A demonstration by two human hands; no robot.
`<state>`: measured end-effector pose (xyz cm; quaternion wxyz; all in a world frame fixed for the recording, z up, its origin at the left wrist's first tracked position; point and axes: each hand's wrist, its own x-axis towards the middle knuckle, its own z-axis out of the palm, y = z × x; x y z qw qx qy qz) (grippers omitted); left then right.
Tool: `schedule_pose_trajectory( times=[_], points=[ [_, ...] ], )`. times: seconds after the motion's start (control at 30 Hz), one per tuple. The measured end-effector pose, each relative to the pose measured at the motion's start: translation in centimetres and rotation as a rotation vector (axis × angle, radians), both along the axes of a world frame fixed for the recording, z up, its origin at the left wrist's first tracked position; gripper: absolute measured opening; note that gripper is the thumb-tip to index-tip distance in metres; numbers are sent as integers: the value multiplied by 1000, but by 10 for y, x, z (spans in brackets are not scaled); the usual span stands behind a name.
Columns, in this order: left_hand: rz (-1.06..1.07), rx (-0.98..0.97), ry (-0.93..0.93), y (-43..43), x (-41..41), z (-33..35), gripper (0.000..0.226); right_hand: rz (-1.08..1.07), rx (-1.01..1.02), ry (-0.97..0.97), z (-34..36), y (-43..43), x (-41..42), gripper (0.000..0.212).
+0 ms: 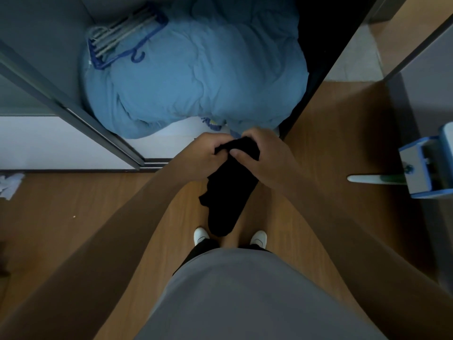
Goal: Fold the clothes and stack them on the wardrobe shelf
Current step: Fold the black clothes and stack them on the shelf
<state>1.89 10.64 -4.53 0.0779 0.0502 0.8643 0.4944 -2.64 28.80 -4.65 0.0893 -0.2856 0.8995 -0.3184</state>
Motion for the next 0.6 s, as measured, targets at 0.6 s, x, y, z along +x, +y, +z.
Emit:
schedule_pose_trajectory(
  times=[0.6],
  points=[
    [425,-411,361,10,16,-25,15,-150,-243,9,25,-19,12,24]
  ],
)
